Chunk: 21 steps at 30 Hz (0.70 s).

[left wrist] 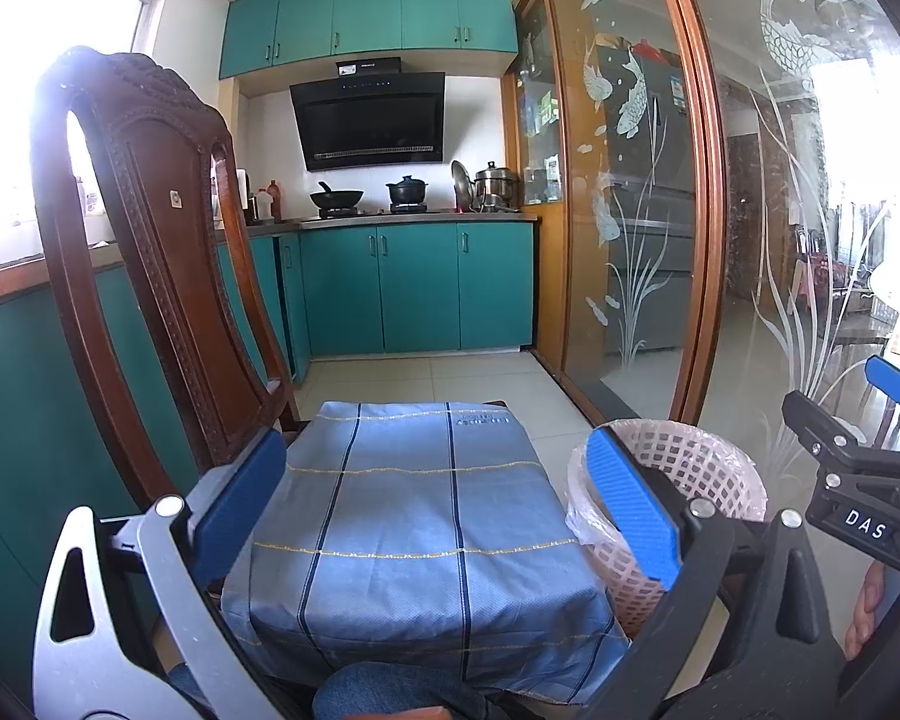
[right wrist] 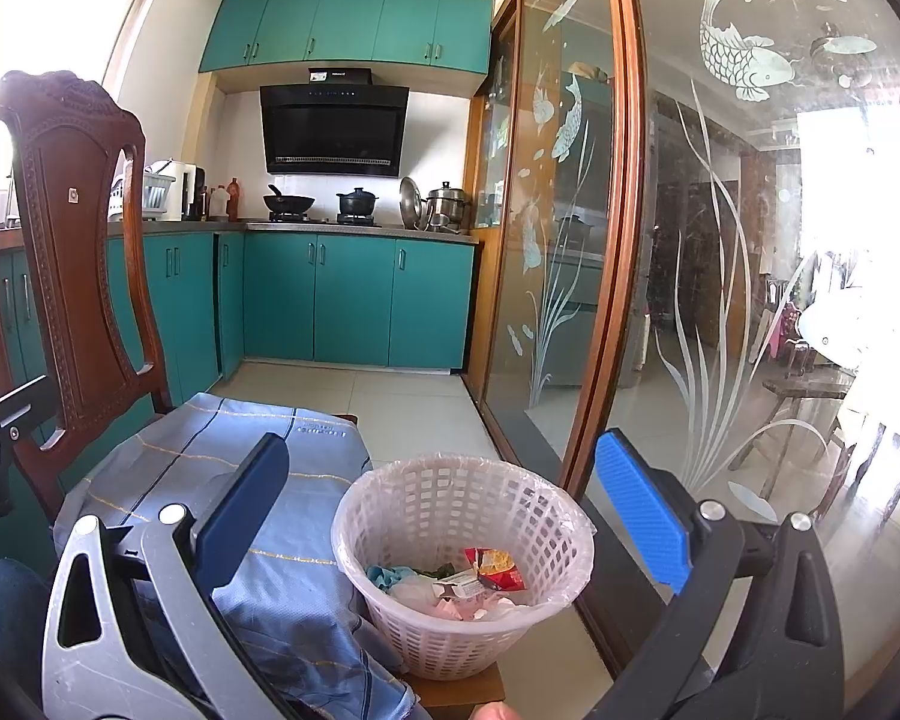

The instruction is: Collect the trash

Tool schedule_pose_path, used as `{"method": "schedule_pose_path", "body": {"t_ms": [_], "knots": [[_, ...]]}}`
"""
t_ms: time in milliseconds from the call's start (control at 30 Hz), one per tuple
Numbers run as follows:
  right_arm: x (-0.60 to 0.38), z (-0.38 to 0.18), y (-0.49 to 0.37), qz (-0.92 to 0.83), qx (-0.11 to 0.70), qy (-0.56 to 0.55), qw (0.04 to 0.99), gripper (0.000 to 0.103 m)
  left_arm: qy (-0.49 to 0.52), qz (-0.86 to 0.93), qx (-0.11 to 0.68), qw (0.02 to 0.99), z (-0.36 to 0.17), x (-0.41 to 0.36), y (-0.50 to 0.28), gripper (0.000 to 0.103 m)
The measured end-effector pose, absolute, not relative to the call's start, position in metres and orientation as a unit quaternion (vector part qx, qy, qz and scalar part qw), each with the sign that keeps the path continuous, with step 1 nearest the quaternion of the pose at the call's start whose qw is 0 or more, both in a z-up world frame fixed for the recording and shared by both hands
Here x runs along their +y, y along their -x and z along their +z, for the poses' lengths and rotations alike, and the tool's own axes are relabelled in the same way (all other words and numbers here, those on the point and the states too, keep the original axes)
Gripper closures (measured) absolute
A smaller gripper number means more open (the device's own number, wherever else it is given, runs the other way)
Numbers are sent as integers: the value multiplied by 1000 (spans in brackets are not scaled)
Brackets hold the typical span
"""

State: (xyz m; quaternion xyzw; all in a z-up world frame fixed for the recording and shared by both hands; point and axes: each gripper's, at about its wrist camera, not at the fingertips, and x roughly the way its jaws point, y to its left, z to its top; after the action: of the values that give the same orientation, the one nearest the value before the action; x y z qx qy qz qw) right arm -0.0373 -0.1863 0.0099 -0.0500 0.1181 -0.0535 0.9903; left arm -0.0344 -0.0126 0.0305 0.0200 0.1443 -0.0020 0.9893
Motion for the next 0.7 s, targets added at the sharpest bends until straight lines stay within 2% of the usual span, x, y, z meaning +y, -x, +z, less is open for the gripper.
{"method": "schedule_pose_path", "body": {"t_ms": [700], "knots": [[-188,5,31,-54,130,50,989,3,-25,1,150,988,25,-12,32,3]]}}
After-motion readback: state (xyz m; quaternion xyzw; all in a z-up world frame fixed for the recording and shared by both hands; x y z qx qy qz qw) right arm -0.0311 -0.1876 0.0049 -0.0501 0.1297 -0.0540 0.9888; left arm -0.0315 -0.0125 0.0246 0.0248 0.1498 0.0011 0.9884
